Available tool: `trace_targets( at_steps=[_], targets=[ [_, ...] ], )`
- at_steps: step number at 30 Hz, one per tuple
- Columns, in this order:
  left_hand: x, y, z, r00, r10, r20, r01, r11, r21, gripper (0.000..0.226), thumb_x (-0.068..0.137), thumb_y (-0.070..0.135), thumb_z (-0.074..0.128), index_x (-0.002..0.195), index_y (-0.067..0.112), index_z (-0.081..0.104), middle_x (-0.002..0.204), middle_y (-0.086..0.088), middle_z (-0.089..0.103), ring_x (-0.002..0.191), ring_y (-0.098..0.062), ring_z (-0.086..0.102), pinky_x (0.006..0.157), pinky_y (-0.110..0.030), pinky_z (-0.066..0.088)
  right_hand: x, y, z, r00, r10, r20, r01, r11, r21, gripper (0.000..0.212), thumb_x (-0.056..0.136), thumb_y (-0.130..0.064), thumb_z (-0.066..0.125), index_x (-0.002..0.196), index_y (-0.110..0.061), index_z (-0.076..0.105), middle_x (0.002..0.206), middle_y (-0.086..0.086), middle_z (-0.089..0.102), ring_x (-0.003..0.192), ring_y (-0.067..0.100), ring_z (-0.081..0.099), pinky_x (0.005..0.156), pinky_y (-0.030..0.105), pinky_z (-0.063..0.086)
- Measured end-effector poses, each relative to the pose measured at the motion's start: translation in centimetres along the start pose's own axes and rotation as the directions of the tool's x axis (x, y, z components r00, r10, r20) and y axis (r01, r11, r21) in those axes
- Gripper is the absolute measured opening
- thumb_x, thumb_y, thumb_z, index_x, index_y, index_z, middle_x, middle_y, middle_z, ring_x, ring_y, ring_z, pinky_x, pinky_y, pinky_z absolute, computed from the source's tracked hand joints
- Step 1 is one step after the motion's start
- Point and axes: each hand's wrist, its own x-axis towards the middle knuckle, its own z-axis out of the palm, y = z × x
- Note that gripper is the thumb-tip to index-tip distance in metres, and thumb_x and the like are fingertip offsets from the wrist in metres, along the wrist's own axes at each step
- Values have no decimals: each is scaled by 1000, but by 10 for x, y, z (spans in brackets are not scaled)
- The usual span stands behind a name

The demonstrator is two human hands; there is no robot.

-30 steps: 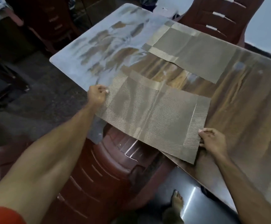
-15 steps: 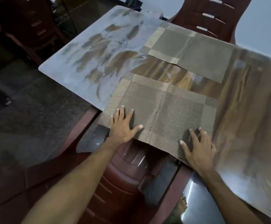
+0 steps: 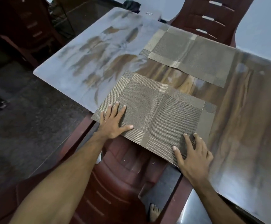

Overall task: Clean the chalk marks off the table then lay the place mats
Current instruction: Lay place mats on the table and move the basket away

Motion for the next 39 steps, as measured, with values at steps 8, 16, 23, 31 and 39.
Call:
trace_targets(
  at_steps=[8,16,23,31,39],
  targets=[
    [0,-4,1,1000,17,5,-17,1000,-8,100,70,89,30,151,47,-11,159,12,-27,147,-19,-26,116,-54,-16,-1,-1,1,1000,9,-3,-9,1000,2,70,86,-73,34,141,-32,50,153,4,36,142,26,31,103,53,29],
    [-3,-25,-14,985,159,73,-163,986,40,114,64,93,42,153,41,-8,161,10,-23,148,-17,-20,118,-49,-11,-6,-6,-1,999,20,-30,-19,1000,12,70,86,-73,34,140,-33,50,154,3,36,144,24,30,107,53,29],
    [12,-92,-50,924,374,74,-380,884,273,105,73,78,56,155,34,7,165,2,-2,151,-21,1,119,-47,12,-17,-26,13,987,125,-103,-121,992,42,72,93,-66,27,141,-19,52,152,13,37,138,36,37,108,59,33],
    [34,-101,-62,909,411,73,-418,892,171,103,74,64,69,155,28,18,164,1,5,151,-22,6,120,-48,19,-11,-31,14,987,157,14,-158,987,41,76,92,-72,32,153,-27,33,164,6,15,151,26,10,120,51,12],
    [39,-106,-63,908,417,34,-418,904,89,105,70,62,73,154,26,23,164,2,8,151,-20,8,120,-46,20,-15,-34,8,986,169,1,-169,983,68,80,87,-75,29,153,-29,30,164,3,12,152,22,3,121,48,1]
  ],
)
